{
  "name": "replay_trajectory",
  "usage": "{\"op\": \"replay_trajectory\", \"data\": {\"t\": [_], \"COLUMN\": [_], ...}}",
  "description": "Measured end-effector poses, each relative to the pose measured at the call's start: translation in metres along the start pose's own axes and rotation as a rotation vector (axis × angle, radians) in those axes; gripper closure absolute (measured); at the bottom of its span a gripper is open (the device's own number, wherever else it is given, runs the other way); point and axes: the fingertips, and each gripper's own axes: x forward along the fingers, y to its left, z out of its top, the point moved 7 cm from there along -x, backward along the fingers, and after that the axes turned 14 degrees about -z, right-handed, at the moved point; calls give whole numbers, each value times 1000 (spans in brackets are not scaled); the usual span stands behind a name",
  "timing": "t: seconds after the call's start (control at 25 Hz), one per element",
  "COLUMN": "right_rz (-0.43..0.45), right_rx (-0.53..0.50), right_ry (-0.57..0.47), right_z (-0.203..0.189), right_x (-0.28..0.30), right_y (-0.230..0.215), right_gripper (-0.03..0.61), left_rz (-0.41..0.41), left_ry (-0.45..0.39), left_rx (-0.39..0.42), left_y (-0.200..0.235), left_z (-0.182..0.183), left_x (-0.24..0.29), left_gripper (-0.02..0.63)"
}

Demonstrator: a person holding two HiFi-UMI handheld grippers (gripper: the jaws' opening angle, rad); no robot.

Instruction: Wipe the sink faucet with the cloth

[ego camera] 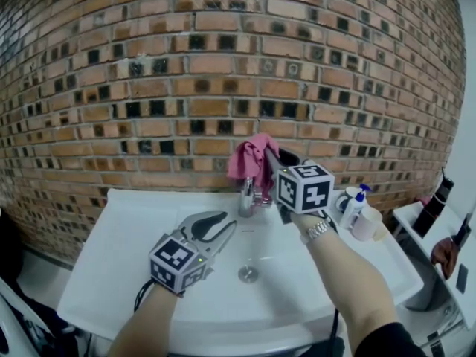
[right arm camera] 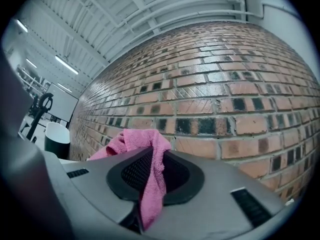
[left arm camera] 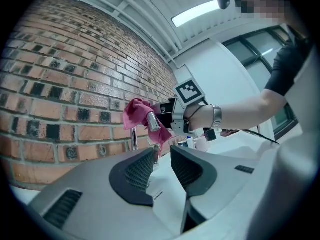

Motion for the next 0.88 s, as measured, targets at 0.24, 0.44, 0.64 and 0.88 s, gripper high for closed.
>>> {"op": "replay_trajectory", "data": {"t": [0.24,0.44,0.64,0.88], "right_rz": [-60,-93,-117,-169], "right_rx": [-11,-27,-55,-128], "right_ry": [71,126,187,221], "right_z": [-15,-27,-40,-54], "right_x": [18,32,42,47], "right_y": [-5,-7,-8,-4], "right_gripper": [528,529,529,529], "left_rz": [4,7,10,13], "left_ry": [8,13,8,15], "left_rx": [22,29,23,29], "left_y": [1,2,1,1], "left_z": [-3,-2,-1,2], "left_x": [1,1,2,4], "left_gripper": [495,499,499,499]}}
